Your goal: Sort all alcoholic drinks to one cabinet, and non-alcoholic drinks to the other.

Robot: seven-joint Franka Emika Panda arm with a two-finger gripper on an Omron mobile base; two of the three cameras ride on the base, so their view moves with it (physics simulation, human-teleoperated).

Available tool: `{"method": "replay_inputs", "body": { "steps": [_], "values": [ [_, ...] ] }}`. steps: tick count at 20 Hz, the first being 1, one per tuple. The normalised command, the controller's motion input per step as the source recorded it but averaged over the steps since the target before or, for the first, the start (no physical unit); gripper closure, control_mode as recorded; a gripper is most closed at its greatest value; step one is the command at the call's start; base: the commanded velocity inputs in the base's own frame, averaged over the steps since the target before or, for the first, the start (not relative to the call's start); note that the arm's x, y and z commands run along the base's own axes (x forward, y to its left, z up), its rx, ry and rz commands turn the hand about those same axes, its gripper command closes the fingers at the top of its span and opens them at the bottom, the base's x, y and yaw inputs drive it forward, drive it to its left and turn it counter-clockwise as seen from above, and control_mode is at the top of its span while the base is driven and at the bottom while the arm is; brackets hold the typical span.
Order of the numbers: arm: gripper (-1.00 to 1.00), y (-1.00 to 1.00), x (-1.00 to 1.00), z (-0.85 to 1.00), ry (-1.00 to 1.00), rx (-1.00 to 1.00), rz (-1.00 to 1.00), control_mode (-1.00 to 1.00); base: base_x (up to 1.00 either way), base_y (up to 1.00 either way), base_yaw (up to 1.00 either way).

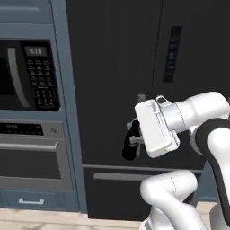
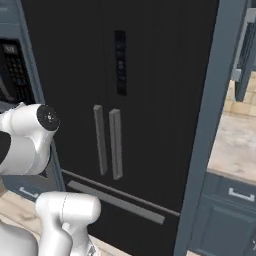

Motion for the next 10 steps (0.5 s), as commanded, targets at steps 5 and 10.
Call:
{"method": "replay_inputs", "body": {
  "steps": [5, 10],
  "values": [
    [1.0, 0.0, 0.0, 0.0, 0.0, 0.0, 0.0, 1.0, 0.0, 1.0, 0.28],
    [1.0, 0.0, 0.0, 0.0, 0.0, 0.0, 0.0, 1.0, 0.0, 0.9, 0.33]
  ]
}}
